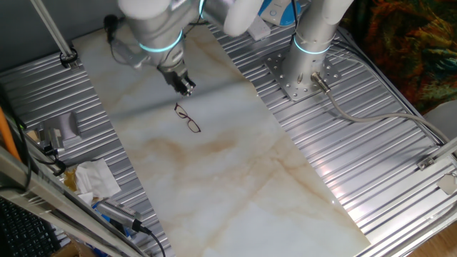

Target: Unfold the leg of the glasses (with one hand)

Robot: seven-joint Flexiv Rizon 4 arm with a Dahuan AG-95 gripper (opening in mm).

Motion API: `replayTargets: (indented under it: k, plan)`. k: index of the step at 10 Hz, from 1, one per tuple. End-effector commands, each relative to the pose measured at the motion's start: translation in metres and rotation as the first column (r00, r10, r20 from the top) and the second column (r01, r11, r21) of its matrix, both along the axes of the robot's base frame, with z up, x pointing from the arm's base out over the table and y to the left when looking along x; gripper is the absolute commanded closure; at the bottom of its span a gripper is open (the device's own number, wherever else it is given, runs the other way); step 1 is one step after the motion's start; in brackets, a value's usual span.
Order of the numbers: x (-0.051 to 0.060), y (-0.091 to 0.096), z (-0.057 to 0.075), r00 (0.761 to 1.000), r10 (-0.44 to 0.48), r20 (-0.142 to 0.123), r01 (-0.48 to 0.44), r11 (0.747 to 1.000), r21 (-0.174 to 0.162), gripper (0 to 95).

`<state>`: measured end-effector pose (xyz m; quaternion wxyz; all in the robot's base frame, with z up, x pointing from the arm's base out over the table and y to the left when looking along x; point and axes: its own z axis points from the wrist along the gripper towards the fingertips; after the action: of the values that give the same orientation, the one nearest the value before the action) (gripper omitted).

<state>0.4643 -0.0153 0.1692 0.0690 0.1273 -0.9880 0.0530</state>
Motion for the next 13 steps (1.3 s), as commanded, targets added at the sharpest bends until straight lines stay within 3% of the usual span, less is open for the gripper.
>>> replayTargets:
  k: [1, 5, 10, 11, 13]
  plan:
    - [-0.021, -0.011, -0.004, 1.000, -0.028, 0.003, 0.028, 0.999, 0.023, 76.0]
    - [-0.040, -0.018, -0.001, 0.996, -0.086, 0.005, 0.085, 0.994, 0.062, 76.0]
    - [-0.062, -0.025, -0.016, 0.992, -0.125, 0.017, 0.122, 0.985, 0.118, 76.0]
    - [-0.066, -0.025, -0.020, 0.992, -0.127, 0.017, 0.124, 0.984, 0.128, 57.0]
    - [-0.067, -0.026, -0.021, 0.992, -0.124, 0.011, 0.121, 0.983, 0.138, 57.0]
